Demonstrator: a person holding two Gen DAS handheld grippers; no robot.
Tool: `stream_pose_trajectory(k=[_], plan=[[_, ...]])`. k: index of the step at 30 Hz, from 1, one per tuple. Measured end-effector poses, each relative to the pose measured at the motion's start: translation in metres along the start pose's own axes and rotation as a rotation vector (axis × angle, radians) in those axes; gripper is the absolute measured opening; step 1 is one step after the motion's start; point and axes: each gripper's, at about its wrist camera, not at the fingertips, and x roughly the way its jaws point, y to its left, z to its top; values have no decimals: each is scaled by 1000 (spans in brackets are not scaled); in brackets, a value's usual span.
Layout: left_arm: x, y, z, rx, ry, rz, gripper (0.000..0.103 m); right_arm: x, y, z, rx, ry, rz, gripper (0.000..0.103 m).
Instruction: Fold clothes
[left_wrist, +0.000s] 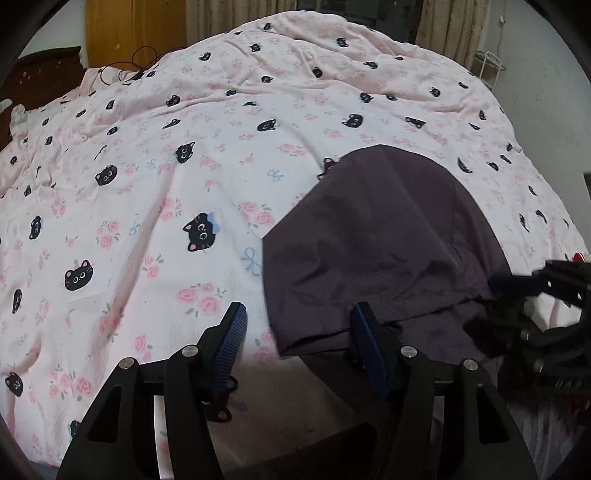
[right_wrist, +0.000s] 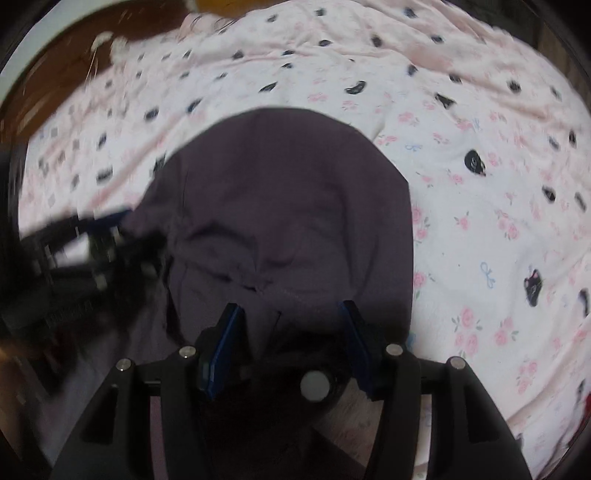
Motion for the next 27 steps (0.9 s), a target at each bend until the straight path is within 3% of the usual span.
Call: stream_pose_trajectory(k=[6, 10, 17, 27], plan=[[-10, 0, 2, -5, -16, 1, 55, -8, -3, 0, 8, -33, 25, 56], [-31, 3, 7, -10, -52, -7, 55, -30, -4, 0, 20, -97, 48, 56], [-74, 19, 2, -31, -86, 6, 55, -58, -7, -17, 71, -125, 79, 56], [-141, 73, -87, -143, -104, 79, 56, -112, 38, -84, 32, -179, 97, 58]])
